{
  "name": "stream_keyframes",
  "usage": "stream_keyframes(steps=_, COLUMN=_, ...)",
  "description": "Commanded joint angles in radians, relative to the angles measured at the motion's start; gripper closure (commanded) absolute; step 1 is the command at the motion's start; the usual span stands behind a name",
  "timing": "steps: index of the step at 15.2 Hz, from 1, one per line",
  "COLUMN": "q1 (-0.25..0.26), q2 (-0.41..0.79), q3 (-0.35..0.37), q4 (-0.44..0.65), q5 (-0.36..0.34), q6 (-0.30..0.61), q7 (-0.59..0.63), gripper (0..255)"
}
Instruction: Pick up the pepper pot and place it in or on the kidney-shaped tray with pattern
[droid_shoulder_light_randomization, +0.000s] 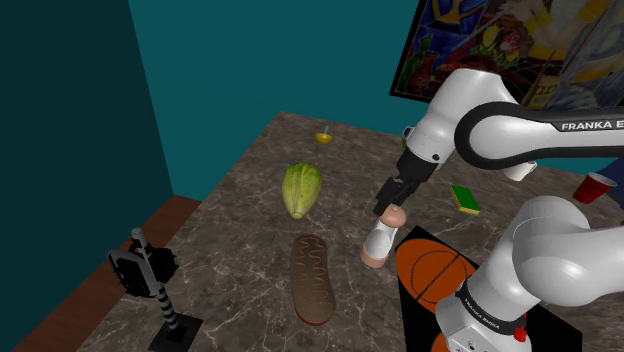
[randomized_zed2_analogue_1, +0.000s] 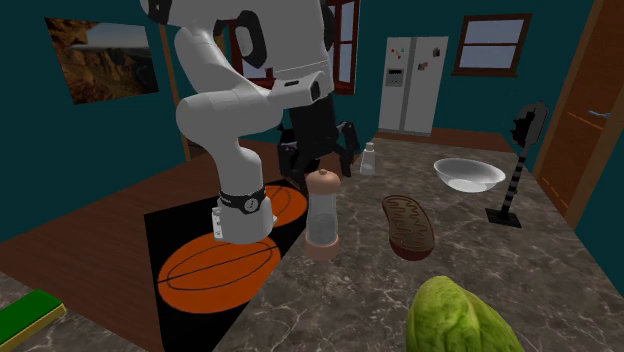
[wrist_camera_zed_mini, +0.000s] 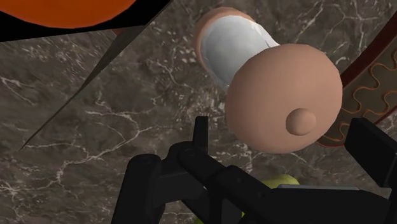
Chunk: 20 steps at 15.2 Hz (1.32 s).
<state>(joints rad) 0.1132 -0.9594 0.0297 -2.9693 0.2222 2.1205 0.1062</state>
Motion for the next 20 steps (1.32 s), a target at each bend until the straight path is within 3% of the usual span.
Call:
stream_keyframes(steps=1, q1=0.005, q2=0.012, q3=0.004, q4=-0.006, q5=0.005, q6=0.019, q7=0.002, gripper=0)
stream_keyframes(steps=7, q1=0.005, q2=0.013, q3=0.004, q4=-0.006, q5=0.005, q6=0.019, q7=0.001, gripper=0)
stream_keyframes(steps=8, q1=0.005, q2=0.013, q3=0.004, q4=-0.006, q5=0.005, q6=0.02, q7=0.001, gripper=255)
stream_keyframes(steps=17, q1=0.005, q2=0.013, q3=0.004, q4=-0.006, q5=0.005, q6=0.019, q7=0.001, gripper=255)
stream_keyframes(steps=20, q1=0.001, q2=-0.005, q3=0.003, q4=0.027, q5=-0.002, q6=-0.031, q7=0.009, gripper=255)
